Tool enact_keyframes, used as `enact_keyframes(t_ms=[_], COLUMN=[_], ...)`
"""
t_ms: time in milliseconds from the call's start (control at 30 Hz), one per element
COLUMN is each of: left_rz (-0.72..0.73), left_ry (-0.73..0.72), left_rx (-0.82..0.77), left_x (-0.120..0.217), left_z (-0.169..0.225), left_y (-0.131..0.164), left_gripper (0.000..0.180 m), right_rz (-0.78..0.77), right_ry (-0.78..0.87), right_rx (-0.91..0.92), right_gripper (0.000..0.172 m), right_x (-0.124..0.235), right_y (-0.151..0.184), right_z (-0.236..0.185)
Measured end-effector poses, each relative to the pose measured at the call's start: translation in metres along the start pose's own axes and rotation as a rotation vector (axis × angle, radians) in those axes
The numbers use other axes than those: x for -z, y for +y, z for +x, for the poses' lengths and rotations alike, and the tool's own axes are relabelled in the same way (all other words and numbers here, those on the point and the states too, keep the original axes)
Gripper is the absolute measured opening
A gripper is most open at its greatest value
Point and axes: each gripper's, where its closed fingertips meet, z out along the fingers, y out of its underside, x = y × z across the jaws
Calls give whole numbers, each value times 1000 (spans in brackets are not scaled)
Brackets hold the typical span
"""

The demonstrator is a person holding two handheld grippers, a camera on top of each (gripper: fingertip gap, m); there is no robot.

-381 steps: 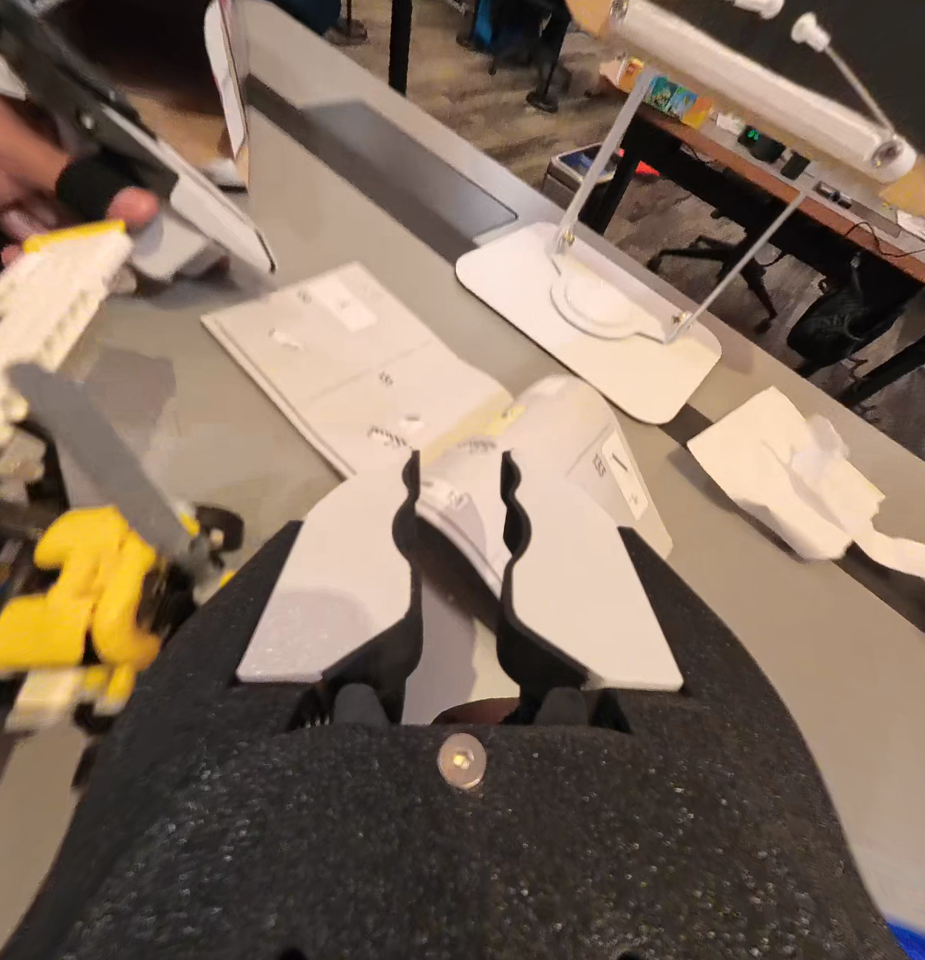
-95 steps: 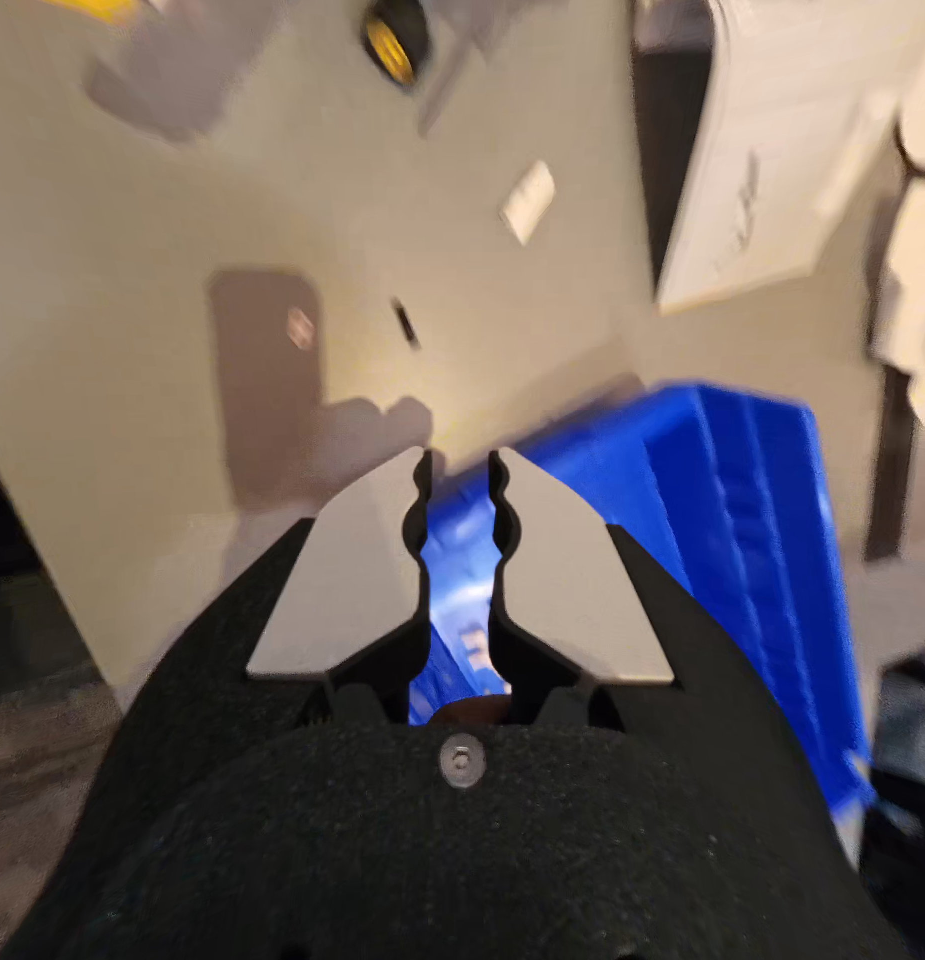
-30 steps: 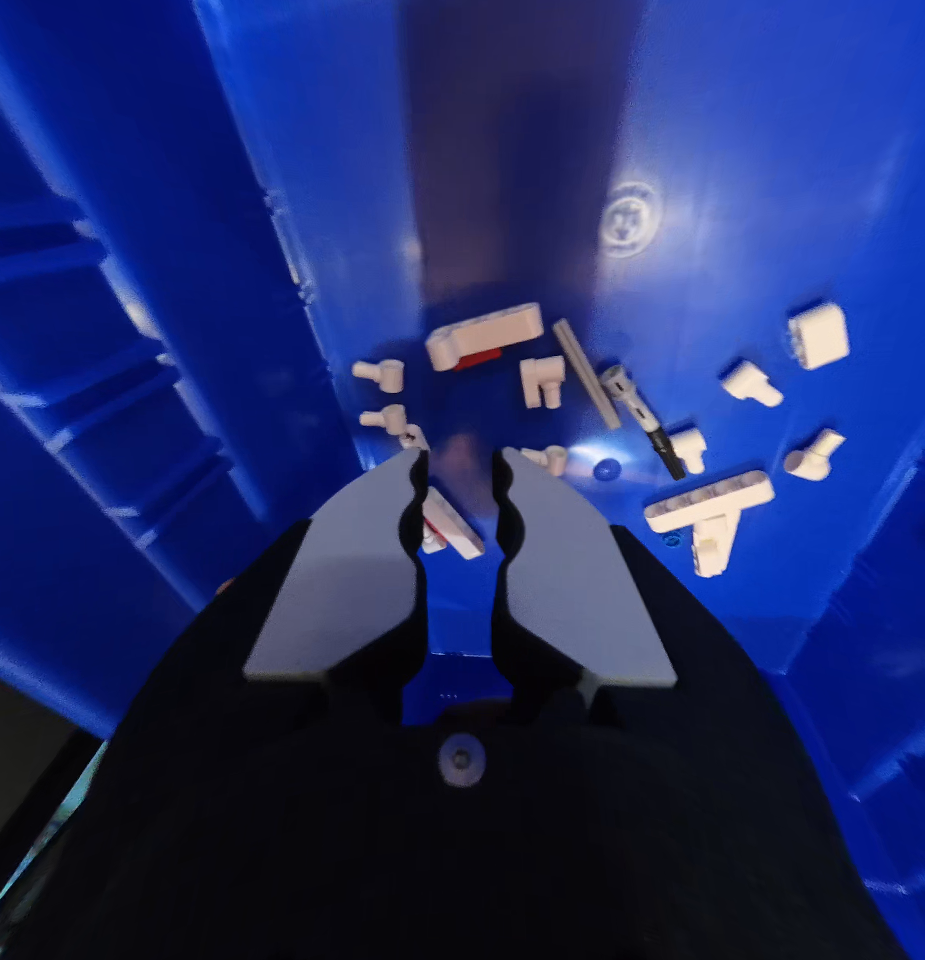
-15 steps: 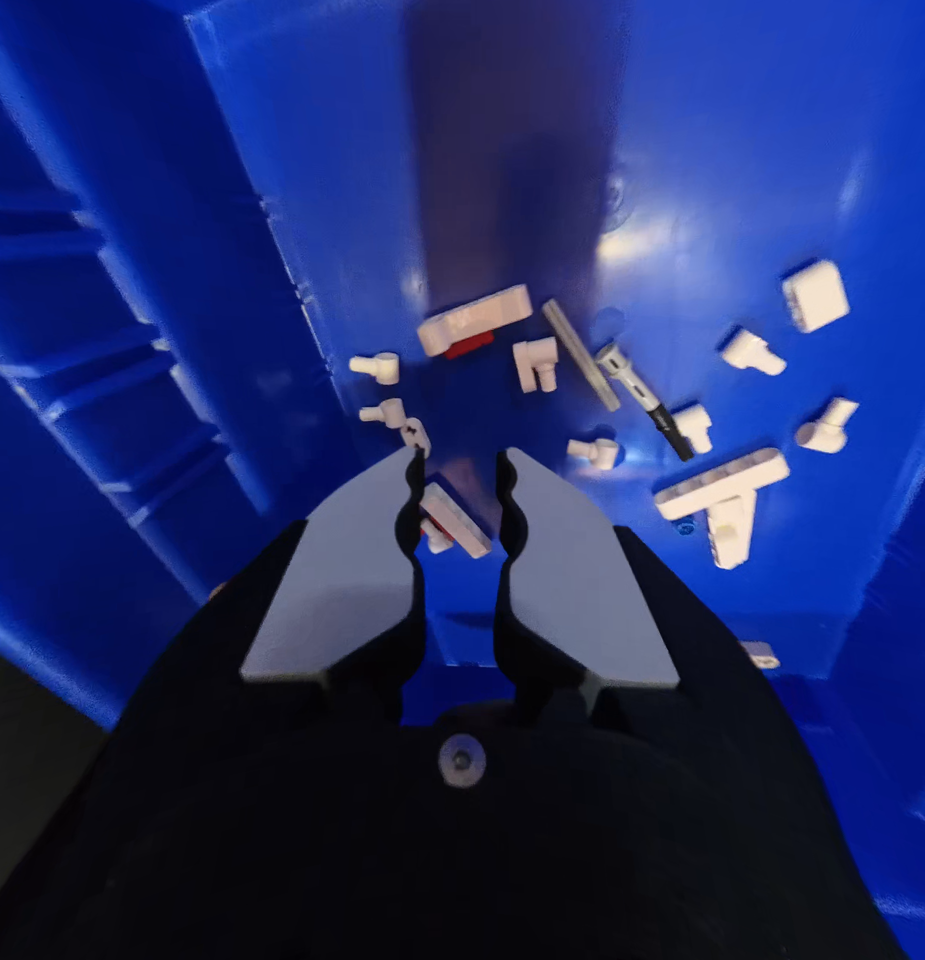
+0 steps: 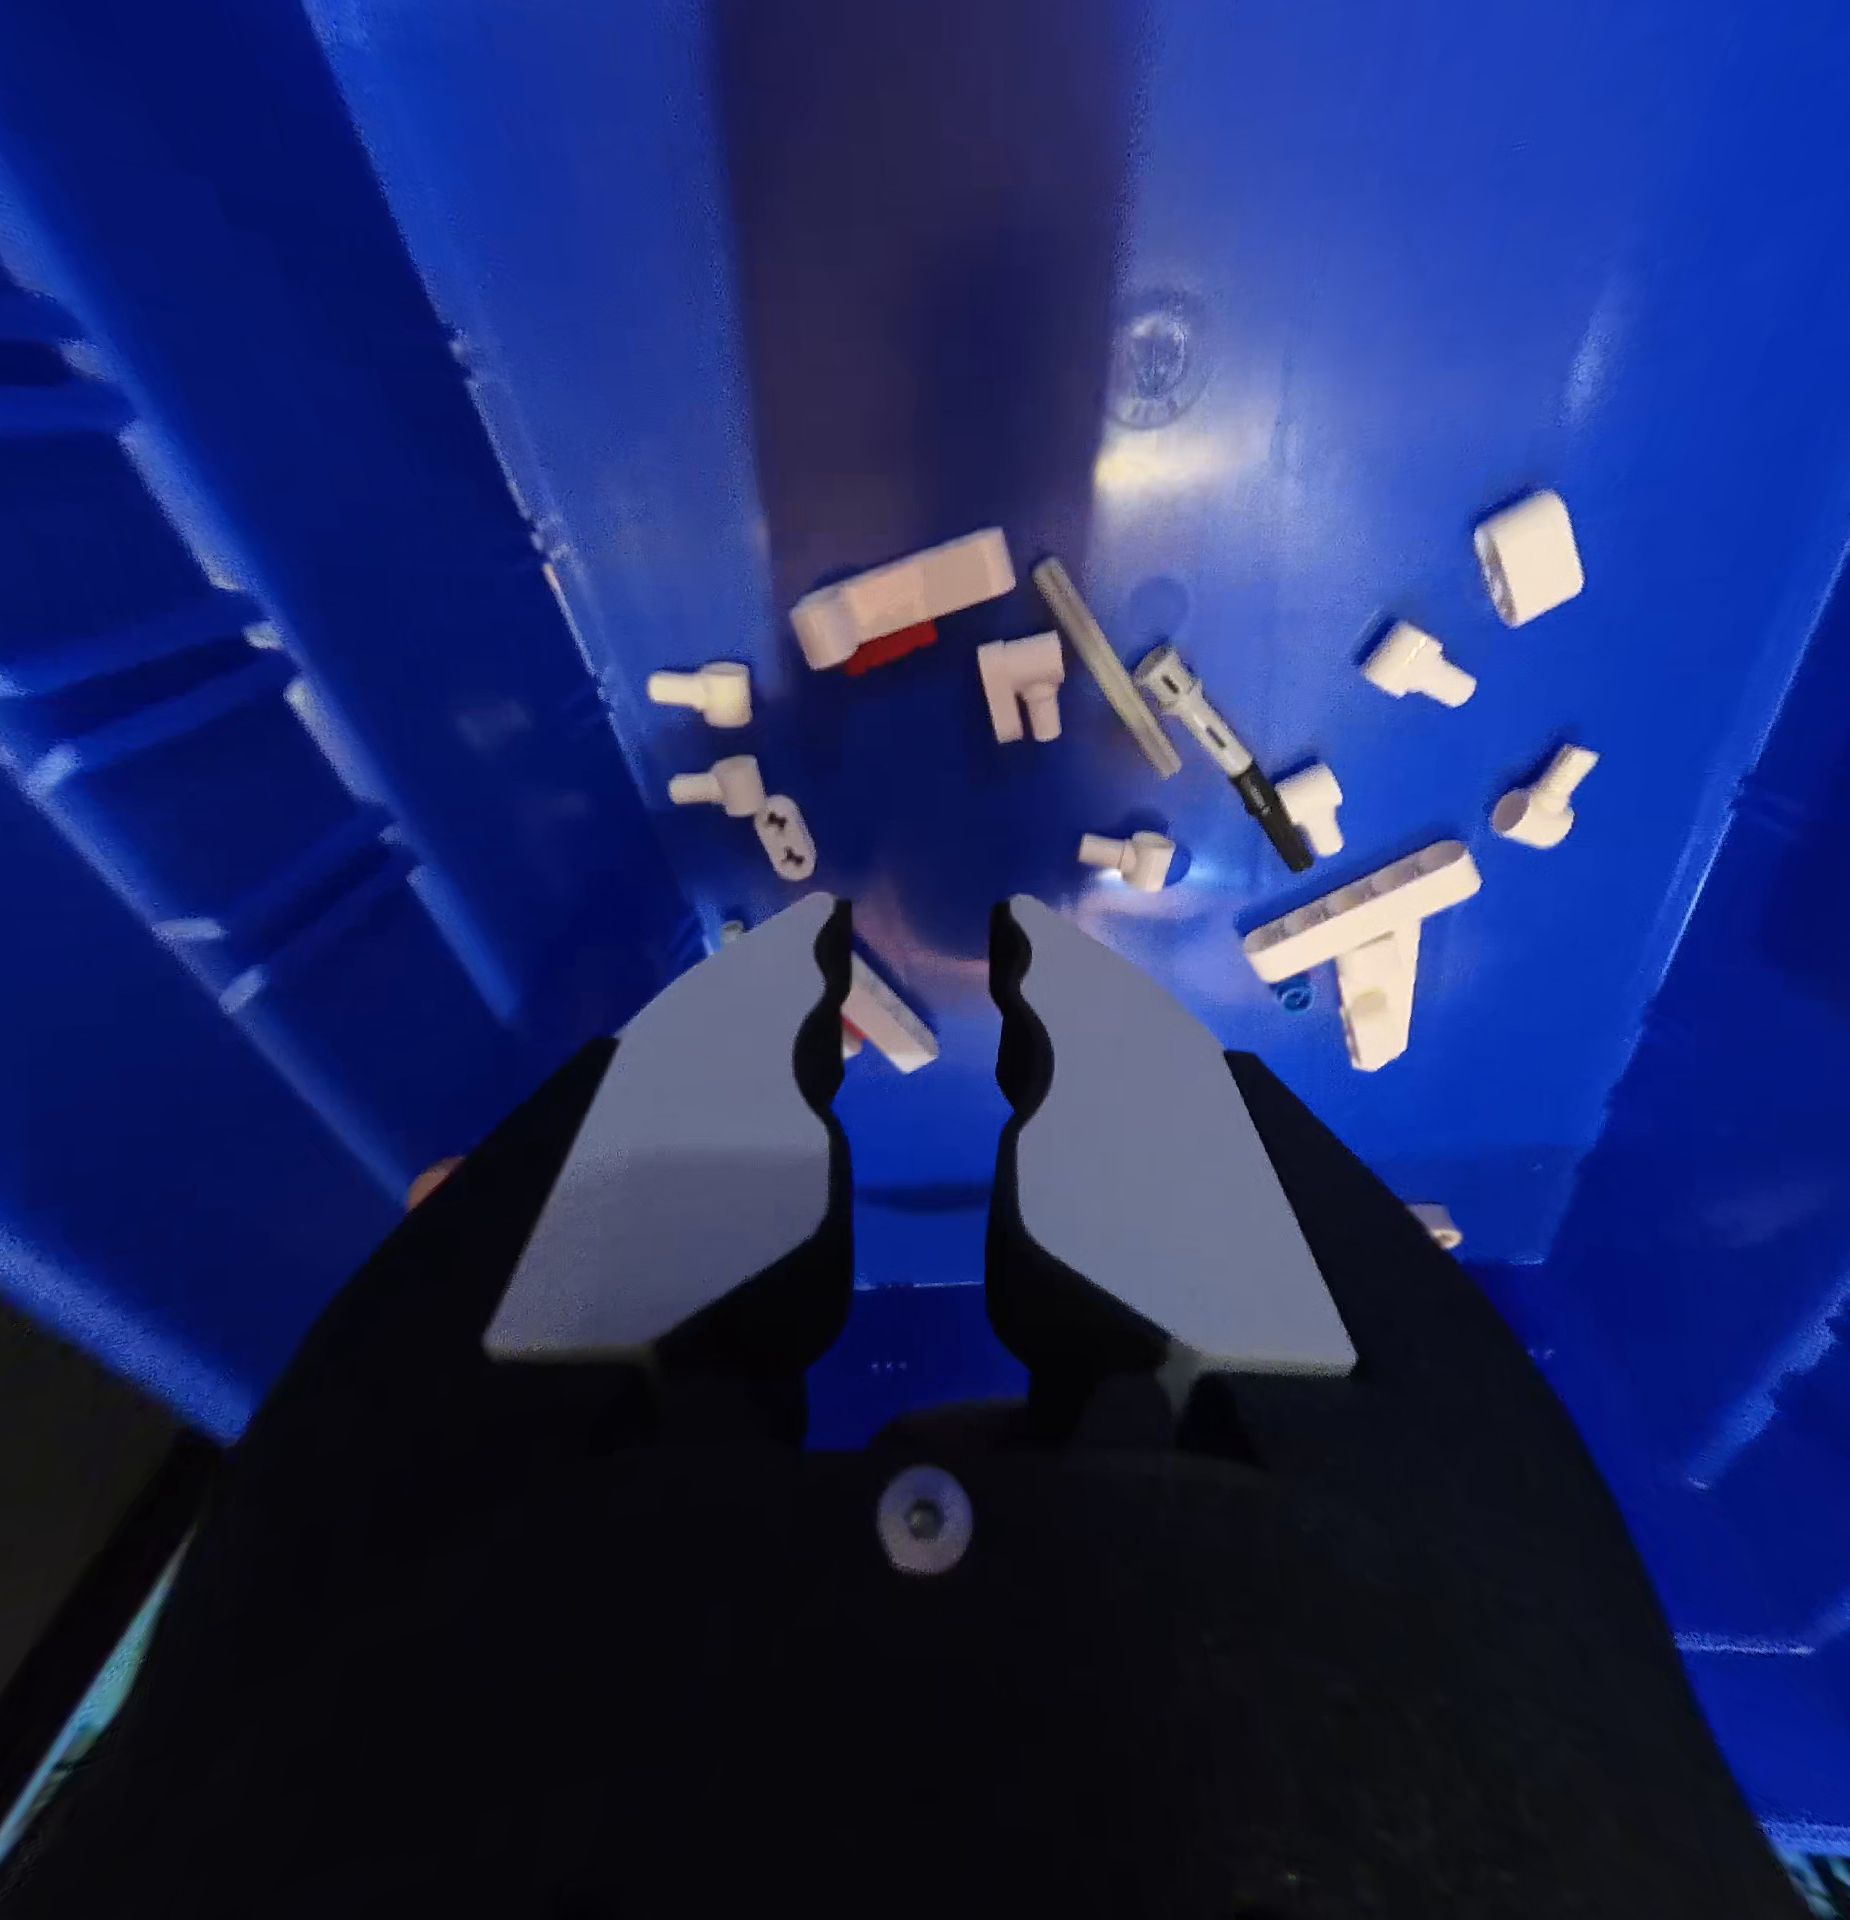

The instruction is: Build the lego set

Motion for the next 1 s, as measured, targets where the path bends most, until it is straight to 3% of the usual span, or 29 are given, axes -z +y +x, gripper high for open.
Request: enact_keyframes(t_ms=[133, 233, 467, 733, 1000], left_rz=[1, 0, 11, 7, 18], left_ry=[-2, -5, -21, -1, -30], left_rx=[-1, 1, 9, 43, 46], left_x=[0, 0, 1, 1, 1], left_z=[0, -1, -3, -5, -8], left_y=[0, 0, -1, -2, -3], left_gripper=[18, 18, 18, 17, 16], right_rz=[-28, -71, 35, 149, 202], right_ry=[67, 20, -158, -89, -87], right_rx=[133, 198, 185, 374, 371], right_gripper=[17, 16, 13, 16, 12], right_x=[8, 7, -2, -8, -9], right_y=[5, 10, -5, -21, -19], right_z=[6, -3, -21, -34, -43])
